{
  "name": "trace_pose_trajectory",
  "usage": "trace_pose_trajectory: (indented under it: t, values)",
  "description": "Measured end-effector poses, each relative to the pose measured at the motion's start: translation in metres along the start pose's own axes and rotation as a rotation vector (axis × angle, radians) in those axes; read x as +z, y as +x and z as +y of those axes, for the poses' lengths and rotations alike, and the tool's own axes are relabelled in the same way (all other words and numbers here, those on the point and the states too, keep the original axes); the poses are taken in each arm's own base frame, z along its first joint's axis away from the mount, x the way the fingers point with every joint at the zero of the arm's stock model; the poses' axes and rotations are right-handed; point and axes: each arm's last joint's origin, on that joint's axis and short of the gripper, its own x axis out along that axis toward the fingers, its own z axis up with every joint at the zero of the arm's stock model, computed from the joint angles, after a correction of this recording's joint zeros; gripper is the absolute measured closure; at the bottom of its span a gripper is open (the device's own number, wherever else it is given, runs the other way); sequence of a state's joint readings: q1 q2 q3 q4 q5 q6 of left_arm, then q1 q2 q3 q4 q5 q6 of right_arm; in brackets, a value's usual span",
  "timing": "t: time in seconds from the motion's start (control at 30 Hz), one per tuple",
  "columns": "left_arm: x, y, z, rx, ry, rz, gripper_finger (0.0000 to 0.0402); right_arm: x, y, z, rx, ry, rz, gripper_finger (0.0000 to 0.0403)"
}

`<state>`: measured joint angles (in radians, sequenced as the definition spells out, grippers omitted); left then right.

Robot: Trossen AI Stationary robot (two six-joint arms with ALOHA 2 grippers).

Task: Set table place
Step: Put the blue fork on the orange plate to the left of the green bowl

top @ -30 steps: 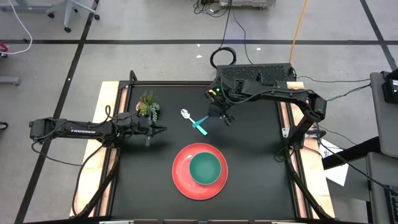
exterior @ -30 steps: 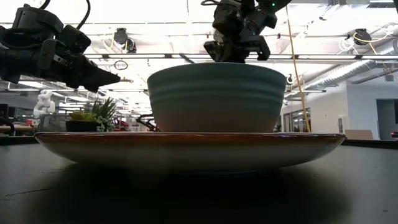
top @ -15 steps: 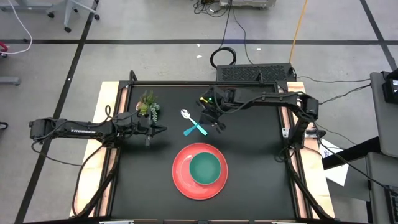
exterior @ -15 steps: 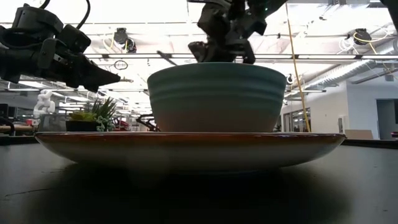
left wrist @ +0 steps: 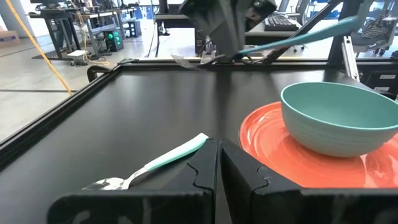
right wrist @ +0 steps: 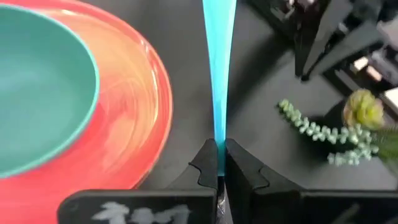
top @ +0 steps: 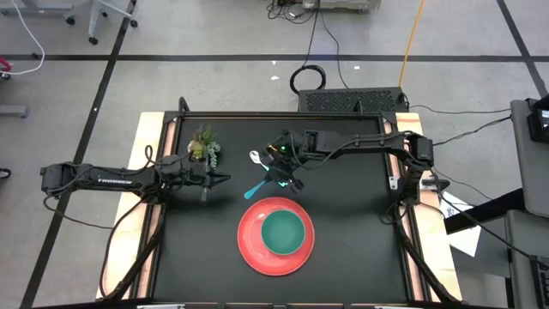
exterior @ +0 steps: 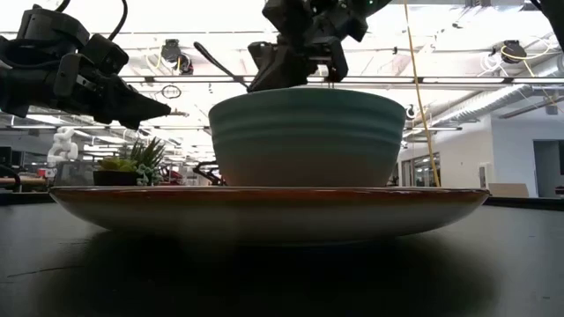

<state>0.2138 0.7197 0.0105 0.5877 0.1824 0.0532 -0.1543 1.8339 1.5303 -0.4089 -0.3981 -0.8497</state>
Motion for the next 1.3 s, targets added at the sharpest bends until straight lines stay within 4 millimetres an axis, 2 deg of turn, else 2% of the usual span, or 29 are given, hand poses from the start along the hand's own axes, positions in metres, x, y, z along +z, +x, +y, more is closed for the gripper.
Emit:
trace_pose_trajectory:
  t: [0.17, 0.5, 0.9, 1.1, 1.3]
  values:
    - [0.000, 0.000, 0.000, 0.000, -0.005, 0.000, 0.0376, 0.008, 0.017, 0.005, 0.027, -0.010, -0.077, 0.0402]
    - [0.000, 0.000, 0.000, 0.000, -0.013, 0.003, 0.0376, -0.003, 0.052, 0.006, 0.120, 0.013, -0.061, 0.0403]
    - [-0.001, 0.000, 0.000, -0.001, -0.012, 0.011, 0.0376, 0.004, 0.061, 0.017, 0.162, -0.085, -0.071, 0.0403]
    - [-0.001, 0.000, 0.000, -0.001, -0.011, 0.010, 0.0376, -0.010, 0.079, 0.011, 0.139, -0.073, -0.074, 0.0403]
    - [-0.001, 0.000, 0.000, -0.001, -0.011, 0.010, 0.0376, -0.015, 0.079, 0.006, 0.120, -0.096, -0.078, 0.0403]
